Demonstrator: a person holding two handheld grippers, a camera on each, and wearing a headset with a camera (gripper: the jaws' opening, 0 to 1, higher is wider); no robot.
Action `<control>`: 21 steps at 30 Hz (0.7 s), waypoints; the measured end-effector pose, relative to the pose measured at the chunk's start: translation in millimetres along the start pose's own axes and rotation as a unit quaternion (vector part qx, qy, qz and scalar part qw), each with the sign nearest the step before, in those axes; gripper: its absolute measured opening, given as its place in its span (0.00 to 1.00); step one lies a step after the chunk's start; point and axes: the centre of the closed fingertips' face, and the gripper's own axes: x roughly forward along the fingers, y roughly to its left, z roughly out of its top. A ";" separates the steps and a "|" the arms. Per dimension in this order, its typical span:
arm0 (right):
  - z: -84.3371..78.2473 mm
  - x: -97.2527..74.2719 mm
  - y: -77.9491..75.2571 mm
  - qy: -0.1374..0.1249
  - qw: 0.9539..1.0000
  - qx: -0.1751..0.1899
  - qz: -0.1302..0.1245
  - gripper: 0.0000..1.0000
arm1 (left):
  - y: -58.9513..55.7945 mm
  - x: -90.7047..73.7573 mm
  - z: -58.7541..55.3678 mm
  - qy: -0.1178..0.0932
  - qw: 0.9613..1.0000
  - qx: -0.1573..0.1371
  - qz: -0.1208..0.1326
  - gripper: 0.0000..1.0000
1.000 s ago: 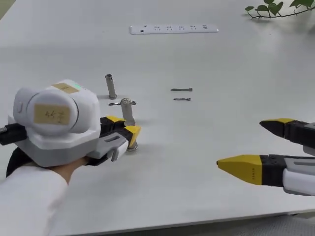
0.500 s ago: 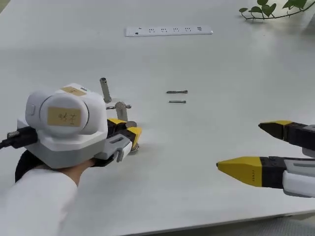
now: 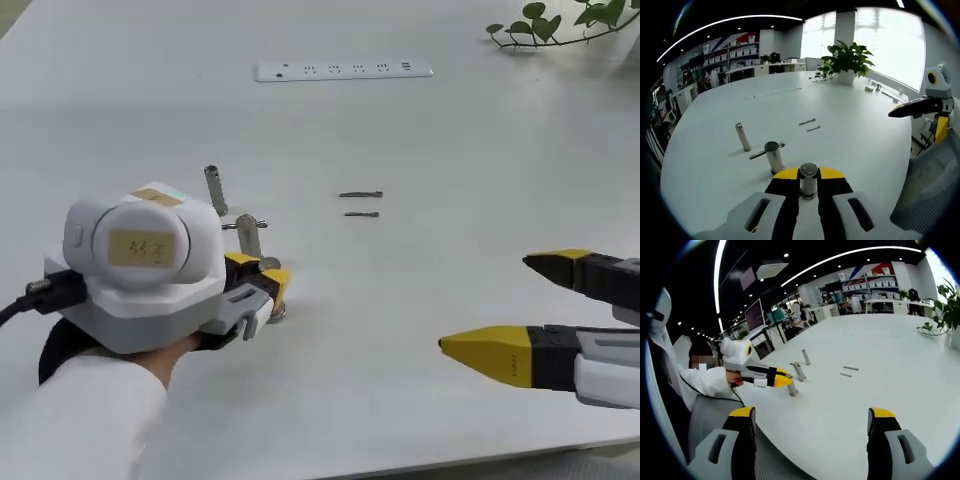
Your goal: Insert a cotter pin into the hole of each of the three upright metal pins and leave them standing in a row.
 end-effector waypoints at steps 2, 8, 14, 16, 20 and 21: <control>-0.6 0.6 0.7 0.001 1.000 0.000 0.001 0.91 | -0.7 -0.1 -0.3 0.001 1.000 0.003 0.000 0.09; -0.8 0.7 2.5 0.000 1.000 0.001 0.002 0.91 | -1.5 -1.6 -1.9 0.002 1.000 -0.003 0.007 0.09; -1.7 1.3 2.7 0.000 1.000 0.002 0.001 0.91 | -1.5 -1.7 -3.3 0.002 1.000 -0.011 0.015 0.10; -1.9 1.5 3.2 0.000 1.000 0.002 0.001 0.91 | -2.0 -1.1 -3.9 0.001 1.000 -0.007 0.017 0.10; -2.1 1.6 3.2 0.001 1.000 0.002 0.001 0.91 | -2.5 -1.8 -3.6 -0.003 1.000 -0.004 0.020 0.10; -2.0 1.7 2.9 0.001 1.000 0.003 0.001 0.91 | -1.9 -1.5 -3.8 -0.004 1.000 -0.005 0.020 0.10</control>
